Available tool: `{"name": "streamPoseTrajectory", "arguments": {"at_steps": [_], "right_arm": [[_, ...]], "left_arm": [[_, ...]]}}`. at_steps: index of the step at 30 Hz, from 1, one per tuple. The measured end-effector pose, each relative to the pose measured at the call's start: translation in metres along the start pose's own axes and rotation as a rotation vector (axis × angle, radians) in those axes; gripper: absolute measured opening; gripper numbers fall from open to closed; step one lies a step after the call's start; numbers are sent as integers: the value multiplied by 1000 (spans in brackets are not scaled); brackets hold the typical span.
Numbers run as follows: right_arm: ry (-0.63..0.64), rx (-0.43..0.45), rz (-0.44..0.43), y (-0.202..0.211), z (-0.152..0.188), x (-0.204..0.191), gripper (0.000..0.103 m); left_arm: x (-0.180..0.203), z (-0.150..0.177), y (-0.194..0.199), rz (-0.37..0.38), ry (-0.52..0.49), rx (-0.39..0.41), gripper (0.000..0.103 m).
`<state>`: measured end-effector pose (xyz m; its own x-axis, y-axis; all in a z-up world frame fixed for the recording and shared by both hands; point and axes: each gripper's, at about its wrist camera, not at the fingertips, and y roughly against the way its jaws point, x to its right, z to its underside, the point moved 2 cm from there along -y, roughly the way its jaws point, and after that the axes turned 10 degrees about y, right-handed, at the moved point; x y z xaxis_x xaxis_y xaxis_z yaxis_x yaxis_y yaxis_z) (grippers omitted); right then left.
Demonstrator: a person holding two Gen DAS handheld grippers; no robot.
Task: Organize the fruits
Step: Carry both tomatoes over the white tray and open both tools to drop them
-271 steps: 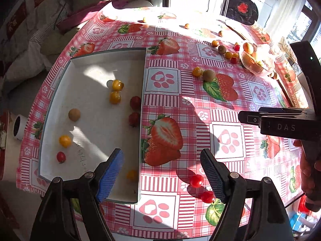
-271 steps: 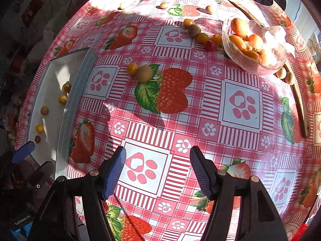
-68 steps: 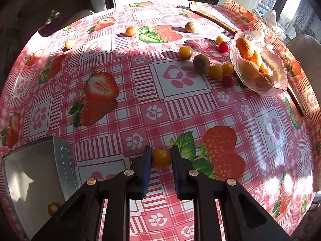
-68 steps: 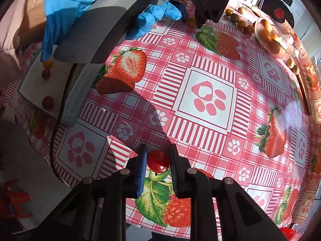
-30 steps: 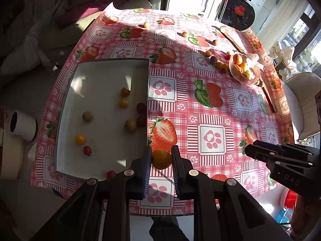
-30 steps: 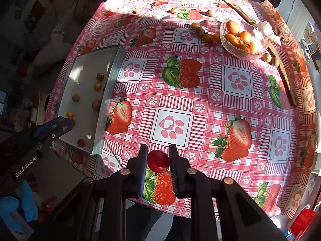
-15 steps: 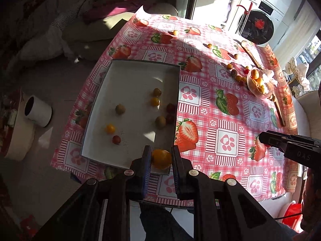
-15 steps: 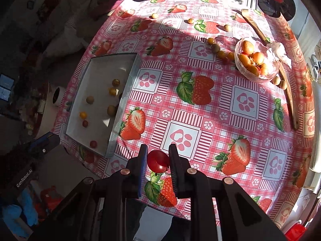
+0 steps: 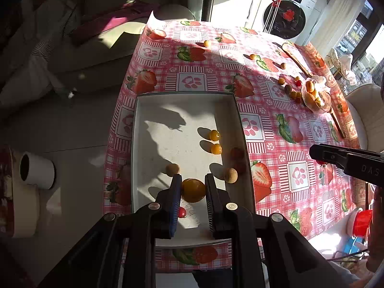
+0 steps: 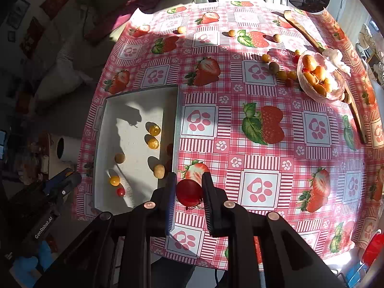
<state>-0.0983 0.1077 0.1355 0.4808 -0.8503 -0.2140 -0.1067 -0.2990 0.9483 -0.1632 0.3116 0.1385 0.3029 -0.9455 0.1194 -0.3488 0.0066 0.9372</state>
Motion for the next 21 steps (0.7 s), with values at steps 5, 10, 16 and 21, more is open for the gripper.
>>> {"name": "streamPoseTrajectory", "arguments": {"at_steps": [5,10,16,21], "right_arm": [[8,-12,7,-16,-21,-24,23],[15,-22,19,-34,-42,-38,23],[21,-43,17,-58,-60,-45,23],[29,-53,14,-86,-70,-43,23]], "left_arm": [[-21,-18,-17,9,-15,-8,21],[-33,-32,-41,19,-8,-24,21],[-37,-43,-70,22,-4,-40,21],[-35,-56,-99,10,6,-36,21]]}}
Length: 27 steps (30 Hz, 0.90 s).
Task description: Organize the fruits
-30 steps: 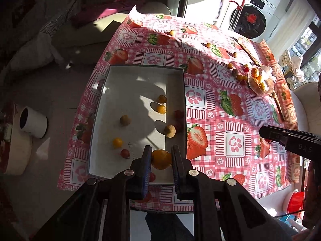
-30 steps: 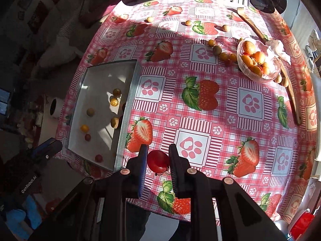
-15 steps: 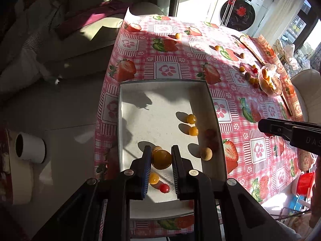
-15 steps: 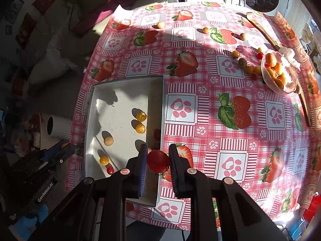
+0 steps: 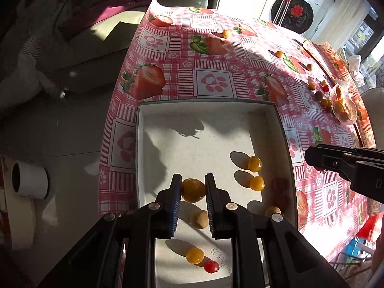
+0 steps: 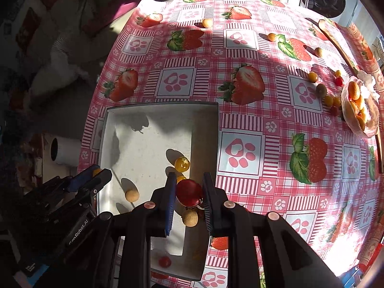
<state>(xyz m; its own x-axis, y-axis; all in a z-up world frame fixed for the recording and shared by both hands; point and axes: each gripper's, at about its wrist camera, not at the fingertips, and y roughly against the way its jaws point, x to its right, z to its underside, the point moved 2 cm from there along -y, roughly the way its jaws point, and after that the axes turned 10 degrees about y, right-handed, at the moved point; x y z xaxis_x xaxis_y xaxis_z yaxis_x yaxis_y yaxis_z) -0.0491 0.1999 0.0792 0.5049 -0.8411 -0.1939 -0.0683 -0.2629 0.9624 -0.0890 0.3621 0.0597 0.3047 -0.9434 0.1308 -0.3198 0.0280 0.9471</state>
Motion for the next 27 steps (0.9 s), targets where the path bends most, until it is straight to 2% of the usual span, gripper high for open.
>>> {"name": "streamPoseTrajectory", "arguments": {"at_steps": [10,17,22,23,25,27], "right_arm": [[-31,6,-35,-65,-25,14,23],[-10,-19,-37,-98,-36,11,24],[9,-4,-24,-98,-39,7,25],[5,-7,-32,-97,-39,8,25],[-8,-12,-47,-95,-39,10,27],[-14,-6,-55,-86,-37,13,36]], "left_arm": [[7,-12,-59,-55,5,3,21],[2,-14,-66,-93,11,16,21],[4,-15,-67,-100,-1,15,22],[3,-15,-67,-101,3,13,27],[0,-14,-63,-95,19,27,69],[-1,-13,-53,-94,16,68,72]]}}
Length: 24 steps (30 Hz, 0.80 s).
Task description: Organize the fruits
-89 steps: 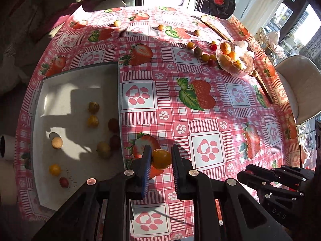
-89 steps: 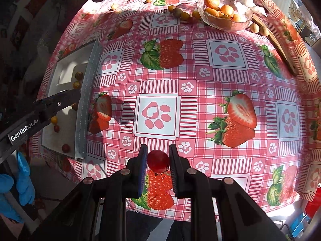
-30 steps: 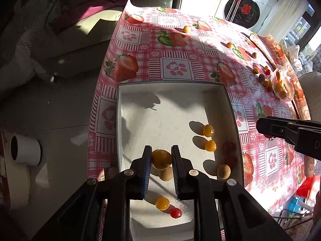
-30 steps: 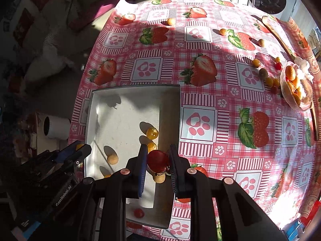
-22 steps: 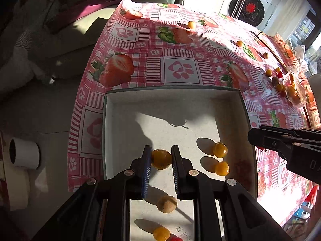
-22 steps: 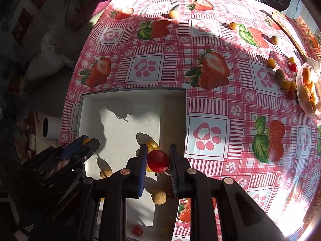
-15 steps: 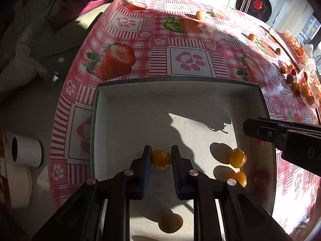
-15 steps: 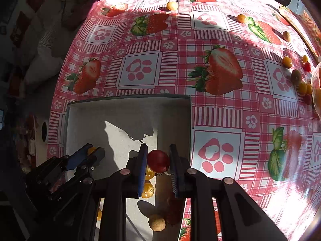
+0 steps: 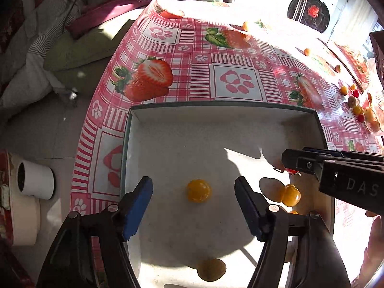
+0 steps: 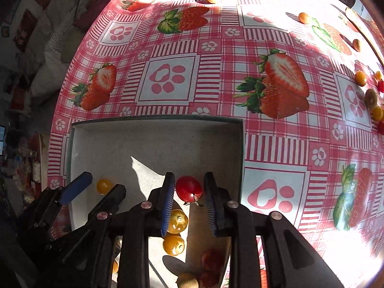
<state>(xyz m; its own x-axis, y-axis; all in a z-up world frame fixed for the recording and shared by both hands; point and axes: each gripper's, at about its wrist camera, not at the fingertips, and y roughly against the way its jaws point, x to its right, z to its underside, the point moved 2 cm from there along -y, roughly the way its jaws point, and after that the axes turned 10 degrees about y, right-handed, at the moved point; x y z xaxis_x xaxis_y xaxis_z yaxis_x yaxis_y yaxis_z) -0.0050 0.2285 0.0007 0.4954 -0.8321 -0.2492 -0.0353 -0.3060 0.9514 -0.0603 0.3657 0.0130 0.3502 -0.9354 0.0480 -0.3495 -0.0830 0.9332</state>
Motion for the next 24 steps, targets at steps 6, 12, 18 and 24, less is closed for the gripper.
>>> {"name": "streamPoseTrajectory", "arguments": {"at_steps": [6,12,18,24], "right_arm": [[-24,37,-15,34,11,-4,68],[-19,11,58,59,40,-9,79],[-6,-43,87,68,73,-14,87],[-6,-60,116,79,94,-21,103]], "left_arm": [[-1,6,17,8,-2,-40,72],[-6,23,51,26,15,-37,103],[-6,42,75,-1,-32,-71,103],[-2,60,99,-126,-137,-35,103]]}}
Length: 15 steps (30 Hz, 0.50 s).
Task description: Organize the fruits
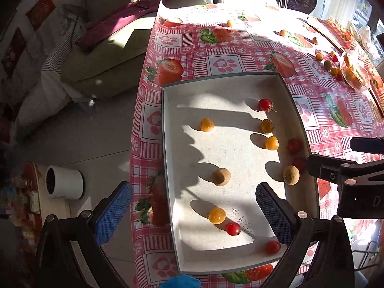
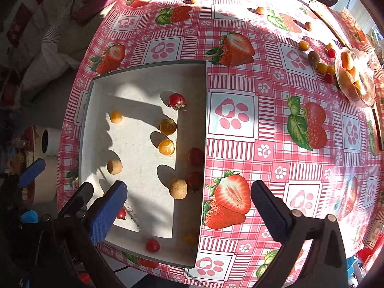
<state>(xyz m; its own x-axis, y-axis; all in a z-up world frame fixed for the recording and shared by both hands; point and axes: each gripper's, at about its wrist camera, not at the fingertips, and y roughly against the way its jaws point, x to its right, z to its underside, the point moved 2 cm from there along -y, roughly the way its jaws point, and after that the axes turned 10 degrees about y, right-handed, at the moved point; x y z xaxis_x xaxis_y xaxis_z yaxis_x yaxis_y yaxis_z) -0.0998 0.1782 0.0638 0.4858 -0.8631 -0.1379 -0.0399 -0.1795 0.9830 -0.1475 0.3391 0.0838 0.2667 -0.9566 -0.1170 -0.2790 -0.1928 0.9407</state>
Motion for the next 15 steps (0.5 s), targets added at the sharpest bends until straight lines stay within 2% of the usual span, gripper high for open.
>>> {"name": "streamPoseTrajectory", "arguments": {"at_steps": [5,15], "right_arm": [[26,-28,4,10,12,-10,103],[113,-50,3,33,33,-33,103]], "left_arm": [[-2,12,12,53,-5,-58,103],[-6,25,29,28,-34,-82,103]]}}
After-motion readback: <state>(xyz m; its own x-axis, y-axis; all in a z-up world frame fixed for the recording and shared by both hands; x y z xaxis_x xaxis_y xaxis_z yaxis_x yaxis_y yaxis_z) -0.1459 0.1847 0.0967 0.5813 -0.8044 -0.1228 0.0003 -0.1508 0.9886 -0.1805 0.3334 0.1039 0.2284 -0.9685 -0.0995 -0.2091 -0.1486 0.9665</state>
